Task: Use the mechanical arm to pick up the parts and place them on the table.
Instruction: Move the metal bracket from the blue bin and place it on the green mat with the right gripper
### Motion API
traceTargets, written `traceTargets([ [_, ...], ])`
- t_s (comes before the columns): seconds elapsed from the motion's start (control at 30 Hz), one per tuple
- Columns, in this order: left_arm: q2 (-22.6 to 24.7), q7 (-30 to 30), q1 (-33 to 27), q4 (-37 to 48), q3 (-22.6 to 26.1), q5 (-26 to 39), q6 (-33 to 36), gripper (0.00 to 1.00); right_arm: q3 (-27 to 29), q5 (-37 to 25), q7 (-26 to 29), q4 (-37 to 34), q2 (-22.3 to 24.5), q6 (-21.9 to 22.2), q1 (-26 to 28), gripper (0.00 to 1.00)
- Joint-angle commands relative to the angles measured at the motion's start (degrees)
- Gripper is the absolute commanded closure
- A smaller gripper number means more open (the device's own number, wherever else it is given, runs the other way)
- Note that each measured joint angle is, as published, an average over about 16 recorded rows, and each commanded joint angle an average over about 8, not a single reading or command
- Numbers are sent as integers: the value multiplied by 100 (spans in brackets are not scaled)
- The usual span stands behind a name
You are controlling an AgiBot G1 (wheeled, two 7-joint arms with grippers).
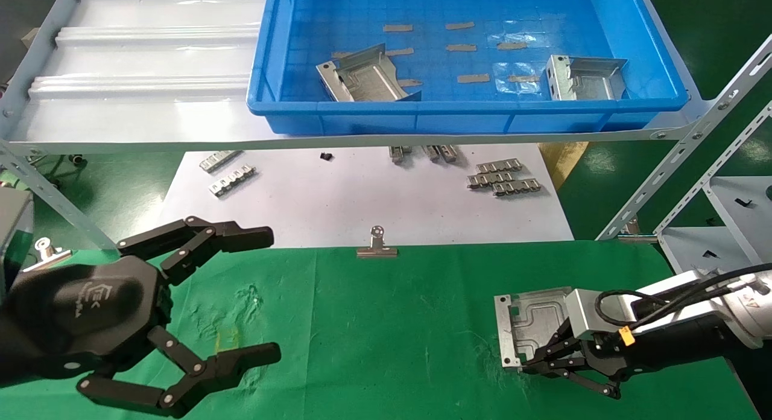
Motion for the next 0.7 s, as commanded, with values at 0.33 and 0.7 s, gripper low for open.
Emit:
traceTargets([
  [0.33,0,0,0,0,0,0,0,0,-91,-278,-883,-1267,-794,596,-96,100],
  [0.7,0,0,0,0,0,0,0,0,-15,-149,-1265,-1673,-918,189,-94,100],
])
